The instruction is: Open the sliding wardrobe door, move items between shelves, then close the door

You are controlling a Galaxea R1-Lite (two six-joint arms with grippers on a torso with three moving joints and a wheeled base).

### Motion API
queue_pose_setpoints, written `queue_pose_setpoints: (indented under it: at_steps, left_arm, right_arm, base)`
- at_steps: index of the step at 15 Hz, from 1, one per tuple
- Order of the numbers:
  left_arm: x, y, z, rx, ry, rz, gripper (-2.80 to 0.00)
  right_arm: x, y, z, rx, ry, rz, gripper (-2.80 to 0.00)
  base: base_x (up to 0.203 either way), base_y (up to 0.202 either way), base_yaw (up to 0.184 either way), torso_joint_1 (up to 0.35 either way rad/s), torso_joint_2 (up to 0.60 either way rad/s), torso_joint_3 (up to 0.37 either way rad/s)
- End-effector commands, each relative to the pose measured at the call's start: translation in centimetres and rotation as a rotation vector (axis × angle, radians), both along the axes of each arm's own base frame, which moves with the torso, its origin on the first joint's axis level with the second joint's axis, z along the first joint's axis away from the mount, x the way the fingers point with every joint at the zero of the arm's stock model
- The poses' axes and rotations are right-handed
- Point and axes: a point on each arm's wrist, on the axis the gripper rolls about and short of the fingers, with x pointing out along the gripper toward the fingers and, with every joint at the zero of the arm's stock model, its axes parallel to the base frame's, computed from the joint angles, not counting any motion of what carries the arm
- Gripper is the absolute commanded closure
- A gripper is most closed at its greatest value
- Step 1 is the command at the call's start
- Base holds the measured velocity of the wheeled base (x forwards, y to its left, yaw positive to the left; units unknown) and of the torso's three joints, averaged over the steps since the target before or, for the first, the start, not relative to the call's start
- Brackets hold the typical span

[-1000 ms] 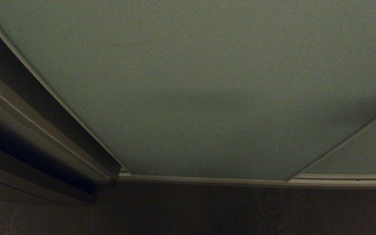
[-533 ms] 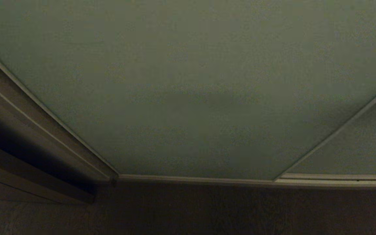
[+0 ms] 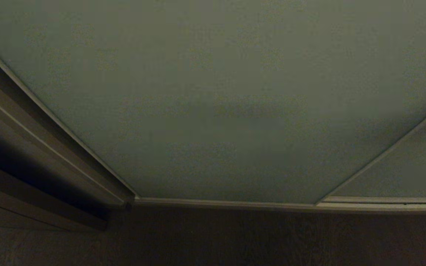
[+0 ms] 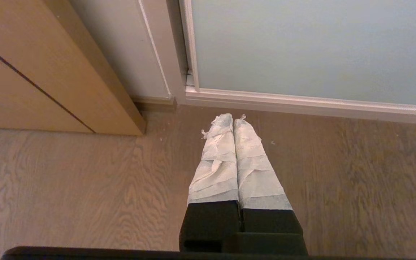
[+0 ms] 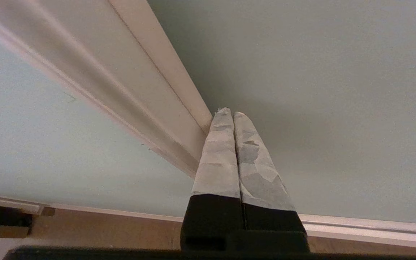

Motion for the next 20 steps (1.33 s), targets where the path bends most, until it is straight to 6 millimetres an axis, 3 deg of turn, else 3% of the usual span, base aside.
queue_pose_setpoints:
  at_steps: [1,7,15,20]
  left_arm:
    - [0.0,0.0,0.0,-0.001,0.001,0.000,0.00]
    - [0.0,0.0,0.0,0.000,0.003,-0.001,0.00]
    - [0.0,0.0,0.0,-0.001,0.002,0.000,0.00]
    - [0.0,0.0,0.0,-0.001,0.003,-0.002,0.00]
  right_arm:
    - [0.1,0.1,0.0,0.001,0.001,0.012,0.00]
    - [-0.4,0.3,-0.2,0.002,0.011,0.014,0.00]
    - [-3.2,1.6,-5.5,-0.094,0.197,-0.072,0.00]
    - [-6.4,3.7,-6.7,-0.106,0.234,-0.049,0.00]
  base:
    - [0.000,0.000,0.000,0.000,0.00,0.000]
    - [0.000,0.000,0.000,0.000,0.00,0.000]
    - [0.000,0.000,0.000,0.000,0.00,0.000]
    - [0.000,0.000,0.000,0.000,0.00,0.000]
